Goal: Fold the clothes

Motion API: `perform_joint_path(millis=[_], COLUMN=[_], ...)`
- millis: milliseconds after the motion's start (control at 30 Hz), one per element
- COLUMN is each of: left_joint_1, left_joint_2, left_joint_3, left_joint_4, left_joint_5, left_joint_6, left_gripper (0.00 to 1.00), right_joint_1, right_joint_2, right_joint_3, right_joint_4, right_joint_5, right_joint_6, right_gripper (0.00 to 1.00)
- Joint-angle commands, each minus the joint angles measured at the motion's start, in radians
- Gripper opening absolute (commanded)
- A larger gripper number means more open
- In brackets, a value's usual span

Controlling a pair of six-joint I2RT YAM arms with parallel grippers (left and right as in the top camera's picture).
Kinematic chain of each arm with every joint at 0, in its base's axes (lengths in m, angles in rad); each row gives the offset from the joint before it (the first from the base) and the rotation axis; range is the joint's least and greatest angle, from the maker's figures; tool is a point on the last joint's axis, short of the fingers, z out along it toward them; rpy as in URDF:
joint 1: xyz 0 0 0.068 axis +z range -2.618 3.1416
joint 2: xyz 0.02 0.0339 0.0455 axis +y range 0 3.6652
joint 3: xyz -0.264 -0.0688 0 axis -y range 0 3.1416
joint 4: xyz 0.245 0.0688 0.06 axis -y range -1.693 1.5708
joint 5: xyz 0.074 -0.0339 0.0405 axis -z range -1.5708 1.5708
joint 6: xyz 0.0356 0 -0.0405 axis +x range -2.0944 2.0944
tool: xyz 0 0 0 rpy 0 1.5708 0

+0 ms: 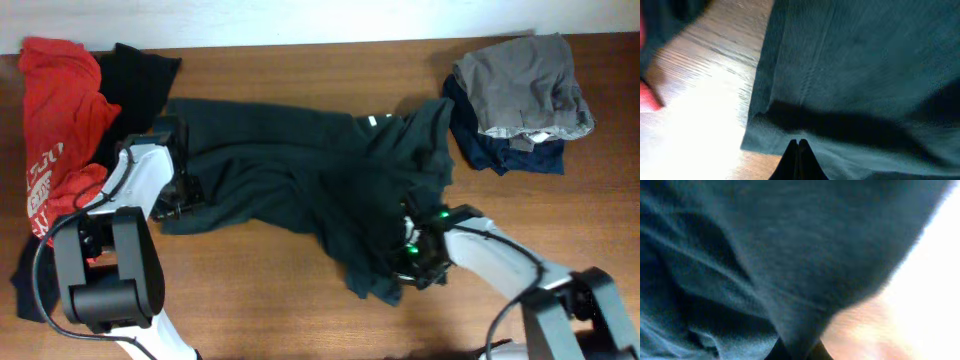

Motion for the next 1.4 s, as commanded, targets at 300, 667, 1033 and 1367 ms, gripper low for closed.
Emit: perform_joint_path(millis=[300,667,1033,1367], left_joint_1=[0.000,-0.003,-0.003,-0.003], left_joint_2=[-0.048,-0.145,-0.196,-0.196], left_joint_3=[0.074,0.074,0.073,0.071], left_joint_4=[-0.106,-0.039,-0.010,-0.096], left_joint_5=[-0.062,-0.067,-0.066,-0.037], left_joint_6=[0.086,0.090,0.092,0.092], left_gripper=[0.01,0.01,0.01,0.01], right_joint_1=[-0.208,-0.219,-0.299,-0.248], right_joint_2=[-0.180,-0.180,-0.180,-0.180], right_joint_3=[0.286,0.381,0.381,0.369], right_joint_4=[-0.398,-0.299,-0.267,-0.477], right_joint_5=[0.127,0.204,0.208,0.133], right_joint_6=[-0.206,-0.206,-0.249,-0.251], right_gripper=[0.04,0.04,0.78,0.81])
